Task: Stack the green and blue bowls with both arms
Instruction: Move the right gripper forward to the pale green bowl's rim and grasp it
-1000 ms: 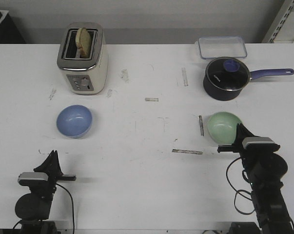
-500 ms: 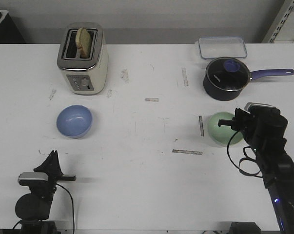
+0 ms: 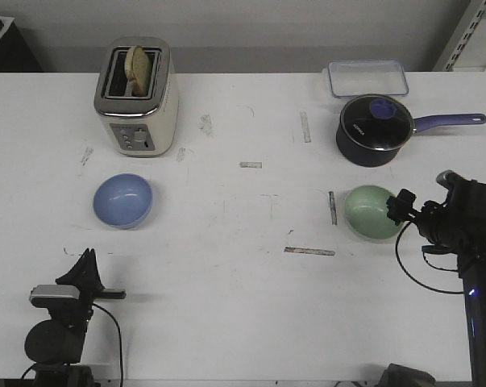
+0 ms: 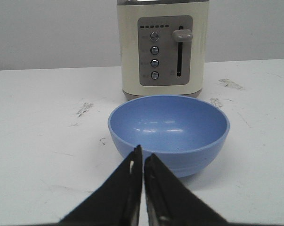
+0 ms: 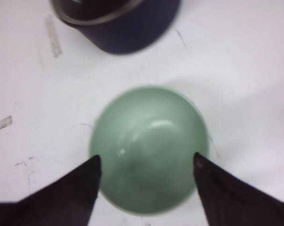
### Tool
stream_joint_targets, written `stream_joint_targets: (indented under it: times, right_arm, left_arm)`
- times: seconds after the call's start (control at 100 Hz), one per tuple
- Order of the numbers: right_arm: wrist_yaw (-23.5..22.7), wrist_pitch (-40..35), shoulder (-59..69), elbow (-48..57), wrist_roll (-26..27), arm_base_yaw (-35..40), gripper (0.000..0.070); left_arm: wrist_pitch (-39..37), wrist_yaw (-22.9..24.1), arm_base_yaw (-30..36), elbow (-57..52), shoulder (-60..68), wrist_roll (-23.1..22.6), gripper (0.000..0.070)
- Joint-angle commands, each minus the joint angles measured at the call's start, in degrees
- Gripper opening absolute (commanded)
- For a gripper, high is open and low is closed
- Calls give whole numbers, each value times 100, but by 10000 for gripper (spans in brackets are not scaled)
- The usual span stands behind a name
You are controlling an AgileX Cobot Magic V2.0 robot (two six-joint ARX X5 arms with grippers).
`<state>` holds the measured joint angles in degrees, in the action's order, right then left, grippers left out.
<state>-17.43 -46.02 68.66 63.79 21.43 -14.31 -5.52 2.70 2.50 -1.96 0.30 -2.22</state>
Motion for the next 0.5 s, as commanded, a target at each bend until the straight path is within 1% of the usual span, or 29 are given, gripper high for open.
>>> stream_joint_targets:
  times: [0.0,0.18,0.49]
  right_arm:
    - [-81,-26,203,116,72,-129,522]
    - [-48,-26,693,114,-188,-258,525]
    - [-55,317,1742,114,-293,-251,522]
  left_arm:
    - [-57,-9,-2,125,-11,-13,1]
    - [-57,-9,-2,125,-11,-13,1]
    - [-57,-9,-2,125,-11,-13,1]
